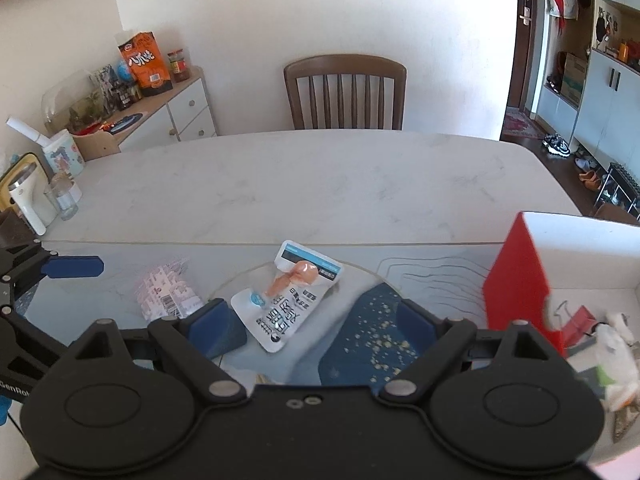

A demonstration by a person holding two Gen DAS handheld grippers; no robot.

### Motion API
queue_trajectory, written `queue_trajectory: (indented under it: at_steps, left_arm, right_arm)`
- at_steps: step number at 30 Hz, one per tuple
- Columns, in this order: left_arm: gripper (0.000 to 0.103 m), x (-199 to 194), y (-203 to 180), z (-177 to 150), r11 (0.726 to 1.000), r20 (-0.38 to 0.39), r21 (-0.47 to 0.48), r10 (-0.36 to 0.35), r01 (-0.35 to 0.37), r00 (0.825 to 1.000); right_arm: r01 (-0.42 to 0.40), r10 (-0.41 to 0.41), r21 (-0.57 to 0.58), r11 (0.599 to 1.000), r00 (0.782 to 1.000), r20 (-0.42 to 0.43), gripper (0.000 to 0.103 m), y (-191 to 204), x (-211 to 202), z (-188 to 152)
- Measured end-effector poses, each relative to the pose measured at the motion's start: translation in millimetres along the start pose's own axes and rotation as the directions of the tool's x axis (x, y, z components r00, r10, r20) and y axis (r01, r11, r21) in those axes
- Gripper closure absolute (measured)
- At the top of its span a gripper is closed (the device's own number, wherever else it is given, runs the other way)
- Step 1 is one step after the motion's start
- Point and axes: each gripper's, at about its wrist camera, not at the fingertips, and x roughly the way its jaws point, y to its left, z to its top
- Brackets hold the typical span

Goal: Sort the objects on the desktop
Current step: 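Withdraw both grippers from the box back over the table, then grasp the pink bread bag with the left gripper while the right gripper grasps the sausage packet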

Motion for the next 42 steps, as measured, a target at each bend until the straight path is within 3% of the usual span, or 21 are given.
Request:
queue_trajectory:
  at_steps: [22, 42]
  left_arm:
    - [0.001, 66, 43, -13, 1.0, -0.092, 0.014, -0.018, 0.019, 0.996]
    - [0.001, 96, 42, -23, 0.999, -0.139, 0.041, -0.01, 0.016, 0.99]
  right_arm:
    - [0.104, -0.097, 0.072, 0.992, 0.99, -0.1, 0.012, 28, 118, 10]
    - [0.159, -0.149, 0.065, 0.985, 0.98, -0.135, 0.014, 25, 160, 13]
